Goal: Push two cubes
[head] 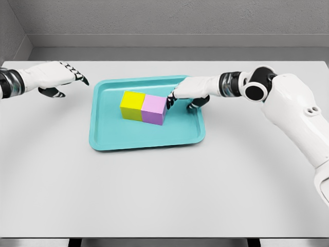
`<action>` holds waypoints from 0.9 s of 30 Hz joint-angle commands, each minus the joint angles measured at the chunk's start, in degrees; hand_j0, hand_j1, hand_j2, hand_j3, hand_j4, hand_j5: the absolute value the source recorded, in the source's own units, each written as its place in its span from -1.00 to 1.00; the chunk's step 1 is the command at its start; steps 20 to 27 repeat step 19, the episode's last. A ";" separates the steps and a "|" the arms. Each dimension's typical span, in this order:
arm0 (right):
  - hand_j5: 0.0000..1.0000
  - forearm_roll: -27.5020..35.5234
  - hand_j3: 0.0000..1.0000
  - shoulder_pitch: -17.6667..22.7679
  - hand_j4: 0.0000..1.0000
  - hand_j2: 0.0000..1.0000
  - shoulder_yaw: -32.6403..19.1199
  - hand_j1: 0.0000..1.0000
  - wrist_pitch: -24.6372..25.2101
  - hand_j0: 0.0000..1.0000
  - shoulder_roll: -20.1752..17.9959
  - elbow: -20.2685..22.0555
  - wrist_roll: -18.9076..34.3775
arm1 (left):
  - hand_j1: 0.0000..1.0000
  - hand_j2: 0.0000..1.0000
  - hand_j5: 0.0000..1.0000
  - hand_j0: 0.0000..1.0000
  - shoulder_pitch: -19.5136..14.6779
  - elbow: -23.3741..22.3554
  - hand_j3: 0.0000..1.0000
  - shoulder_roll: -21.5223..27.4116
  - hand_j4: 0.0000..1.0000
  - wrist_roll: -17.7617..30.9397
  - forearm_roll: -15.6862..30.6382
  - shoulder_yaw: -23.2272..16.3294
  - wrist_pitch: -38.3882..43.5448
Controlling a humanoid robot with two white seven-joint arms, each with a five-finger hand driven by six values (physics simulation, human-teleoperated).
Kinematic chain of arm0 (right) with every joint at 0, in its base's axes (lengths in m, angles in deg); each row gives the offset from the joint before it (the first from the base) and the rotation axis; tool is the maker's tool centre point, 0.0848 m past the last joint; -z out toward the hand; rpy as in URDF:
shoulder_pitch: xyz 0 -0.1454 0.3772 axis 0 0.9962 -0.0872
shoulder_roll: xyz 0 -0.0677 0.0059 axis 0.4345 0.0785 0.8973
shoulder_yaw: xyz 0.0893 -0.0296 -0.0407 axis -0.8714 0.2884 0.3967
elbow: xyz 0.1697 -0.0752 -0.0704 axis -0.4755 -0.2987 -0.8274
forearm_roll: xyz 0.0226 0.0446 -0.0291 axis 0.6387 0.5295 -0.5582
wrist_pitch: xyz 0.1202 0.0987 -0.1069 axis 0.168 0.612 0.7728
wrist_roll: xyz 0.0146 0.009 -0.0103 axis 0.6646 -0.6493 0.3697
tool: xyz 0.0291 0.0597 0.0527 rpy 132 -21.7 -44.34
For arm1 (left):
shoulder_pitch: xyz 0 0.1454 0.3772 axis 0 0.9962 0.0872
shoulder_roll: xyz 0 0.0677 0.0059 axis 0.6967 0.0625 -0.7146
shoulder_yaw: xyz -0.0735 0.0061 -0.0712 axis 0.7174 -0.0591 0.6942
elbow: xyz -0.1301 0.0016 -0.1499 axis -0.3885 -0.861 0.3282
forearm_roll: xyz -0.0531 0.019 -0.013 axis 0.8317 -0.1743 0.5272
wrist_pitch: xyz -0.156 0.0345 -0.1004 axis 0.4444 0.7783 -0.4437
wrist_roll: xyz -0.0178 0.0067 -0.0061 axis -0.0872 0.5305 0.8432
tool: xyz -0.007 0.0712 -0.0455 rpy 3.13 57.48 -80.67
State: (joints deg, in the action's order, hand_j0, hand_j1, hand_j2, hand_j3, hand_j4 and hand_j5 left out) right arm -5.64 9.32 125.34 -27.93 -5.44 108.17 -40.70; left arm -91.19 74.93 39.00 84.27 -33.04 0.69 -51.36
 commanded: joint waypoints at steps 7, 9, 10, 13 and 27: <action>1.00 2.36 1.00 8.86 1.00 1.00 -25.14 1.00 0.15 1.00 -17.45 27.13 -0.02 | 1.00 1.00 1.00 1.00 0.26 -0.04 1.00 1.00 1.00 -0.38 0.31 1.30 0.12; 1.00 7.20 1.00 16.16 1.00 1.00 -31.84 1.00 0.15 1.00 -20.87 29.60 -0.02 | 1.00 1.00 1.00 1.00 0.18 -0.04 1.00 1.70 1.00 -0.38 0.31 1.30 0.12; 1.00 8.08 1.00 18.63 1.00 1.00 -32.98 1.00 0.15 1.00 -21.93 30.39 -0.02 | 1.00 1.00 1.00 1.00 0.26 -0.04 1.00 1.70 1.00 -0.38 0.31 1.30 0.12; 1.00 11.33 1.00 26.19 1.00 1.00 -36.94 1.00 0.15 1.00 -23.16 30.13 -0.02 | 1.00 1.00 1.00 1.00 0.35 -0.04 1.00 1.79 1.00 -0.38 0.31 1.39 0.12; 1.00 13.44 1.00 32.34 1.00 1.00 -37.38 1.00 0.15 1.00 -22.99 29.86 -0.02 | 1.00 1.00 1.00 1.00 0.53 -0.04 1.00 1.79 1.00 -0.30 0.31 1.39 0.12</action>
